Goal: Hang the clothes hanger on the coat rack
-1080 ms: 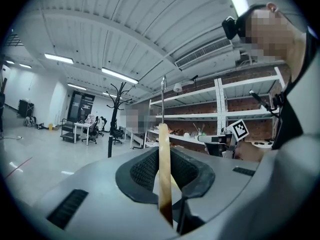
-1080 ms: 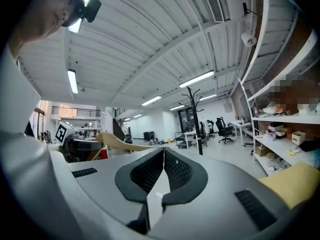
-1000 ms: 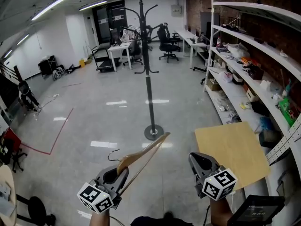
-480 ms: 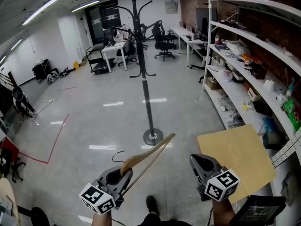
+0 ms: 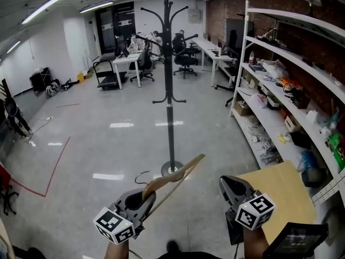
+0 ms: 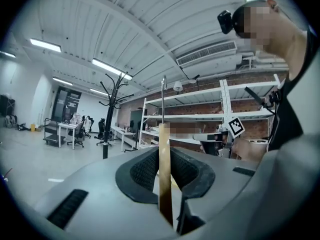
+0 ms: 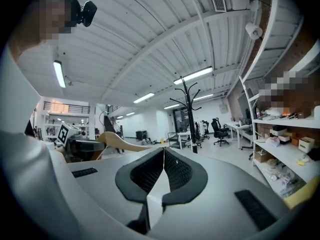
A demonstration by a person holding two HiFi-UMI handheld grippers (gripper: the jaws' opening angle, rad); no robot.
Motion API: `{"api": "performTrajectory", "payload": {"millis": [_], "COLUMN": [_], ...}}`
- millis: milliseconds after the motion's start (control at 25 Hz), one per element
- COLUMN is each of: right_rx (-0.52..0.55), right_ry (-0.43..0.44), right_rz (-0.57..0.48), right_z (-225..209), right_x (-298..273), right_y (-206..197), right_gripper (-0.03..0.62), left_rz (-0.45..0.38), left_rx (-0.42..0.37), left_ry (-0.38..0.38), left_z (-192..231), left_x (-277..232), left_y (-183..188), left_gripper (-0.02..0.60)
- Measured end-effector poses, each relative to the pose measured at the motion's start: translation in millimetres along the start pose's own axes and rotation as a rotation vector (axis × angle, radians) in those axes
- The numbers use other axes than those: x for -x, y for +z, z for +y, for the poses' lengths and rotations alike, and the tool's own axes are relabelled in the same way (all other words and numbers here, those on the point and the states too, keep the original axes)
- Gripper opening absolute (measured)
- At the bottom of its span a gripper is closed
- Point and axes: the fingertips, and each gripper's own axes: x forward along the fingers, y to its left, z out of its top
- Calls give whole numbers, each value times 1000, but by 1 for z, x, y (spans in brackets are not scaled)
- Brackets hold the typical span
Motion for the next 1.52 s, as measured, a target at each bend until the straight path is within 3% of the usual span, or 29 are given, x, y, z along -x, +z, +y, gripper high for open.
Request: {"api": "performTrajectory", "payload": {"millis": [560, 880, 1160, 1520], "right_rx": [-6, 2, -5, 24], "right_ry": [-22, 17, 39, 81], "right_rz": [20, -4, -55, -94], "right_z": [-22, -85, -161, -212], "right_x": [-103, -165, -215, -273], "right_y": [12, 21, 50, 88], "right_gripper": [8, 8, 8, 8], "left_rz": [10, 13, 1, 1], "left_rx": [-16, -26, -102, -117], "left_ry": [-45, -65, -80, -58], "left_z": [112, 153, 184, 233], "left_x": [-45, -120, -196, -259], "left_y": [25, 41, 83, 122], "left_gripper": [52, 52, 52, 52]}}
